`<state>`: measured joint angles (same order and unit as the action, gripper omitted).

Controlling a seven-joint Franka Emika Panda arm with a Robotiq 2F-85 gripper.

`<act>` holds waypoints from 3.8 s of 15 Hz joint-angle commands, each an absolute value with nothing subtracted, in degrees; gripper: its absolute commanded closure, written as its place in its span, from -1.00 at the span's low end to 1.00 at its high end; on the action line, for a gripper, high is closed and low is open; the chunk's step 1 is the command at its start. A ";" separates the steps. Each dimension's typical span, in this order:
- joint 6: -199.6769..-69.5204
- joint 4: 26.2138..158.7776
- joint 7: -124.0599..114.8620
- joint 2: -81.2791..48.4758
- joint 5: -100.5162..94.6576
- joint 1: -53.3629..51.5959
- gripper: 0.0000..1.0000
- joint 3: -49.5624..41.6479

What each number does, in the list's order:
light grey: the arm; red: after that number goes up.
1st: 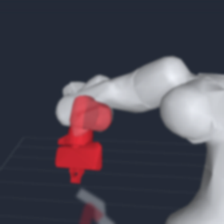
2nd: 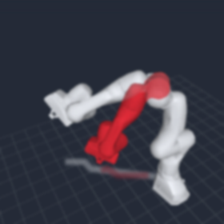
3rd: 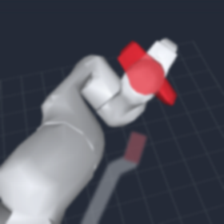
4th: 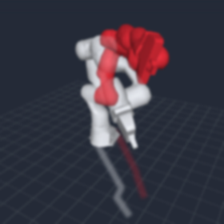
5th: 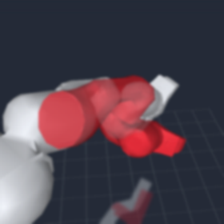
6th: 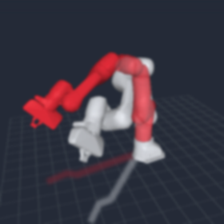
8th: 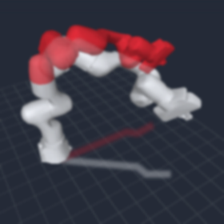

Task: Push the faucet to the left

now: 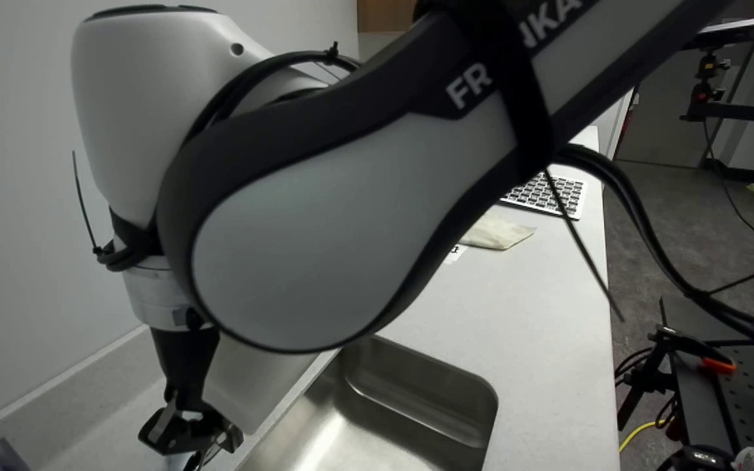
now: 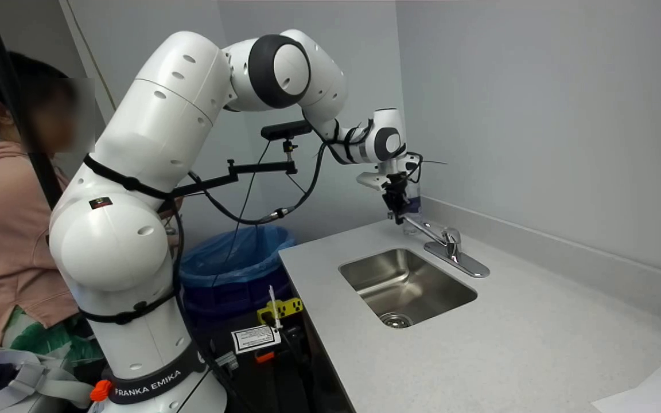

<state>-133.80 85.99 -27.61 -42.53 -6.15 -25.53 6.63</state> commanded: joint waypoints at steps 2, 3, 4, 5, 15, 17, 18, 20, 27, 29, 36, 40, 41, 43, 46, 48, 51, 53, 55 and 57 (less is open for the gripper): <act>-134.60 79.15 -25.15 -46.19 -6.52 -26.86 1.00 5.82; -134.61 78.59 -24.84 -46.44 -6.74 -26.96 1.00 5.67; -134.60 77.89 -24.52 -46.77 -6.88 -27.04 1.00 5.56; -134.71 77.27 -24.31 -47.09 -7.16 -27.24 1.00 5.33; -135.09 71.03 -22.39 -50.88 -12.47 -29.44 1.00 2.86; -135.01 69.75 -22.14 -51.67 -13.14 -29.62 1.00 2.50; -135.02 69.20 -22.00 -52.00 -13.35 -29.68 1.00 2.38; -134.92 68.11 -21.65 -52.62 -13.62 -29.89 1.00 2.01; -134.49 63.81 -21.01 -55.08 -14.22 -30.09 1.00 1.15; -134.02 61.91 -21.03 -56.15 -14.29 -30.32 1.00 0.86; -133.03 55.94 -21.34 -59.68 -14.12 -31.07 1.00 -0.17; -133.58 59.00 -20.23 -57.52 -13.95 -29.55 1.00 0.40; -133.29 59.21 -19.94 -57.27 -13.62 -29.24 1.00 0.57; -132.20 59.89 -18.49 -56.46 -12.48 -28.01 1.00 1.35; -130.66 63.22 -15.39 -54.00 -11.58 -25.76 1.00 2.49; -128.79 65.08 -13.80 -52.34 -11.53 -24.71 1.00 2.59; -125.24 67.59 -12.13 -49.33 -11.44 -23.85 1.00 2.61; -123.73 69.55 -11.31 -46.89 -11.18 -23.61 1.00 2.86; -122.76 72.12 -10.89 -43.99 -10.65 -23.45 1.00 3.20; -122.40 75.32 -10.75 -40.69 -10.31 -23.46 1.00 3.45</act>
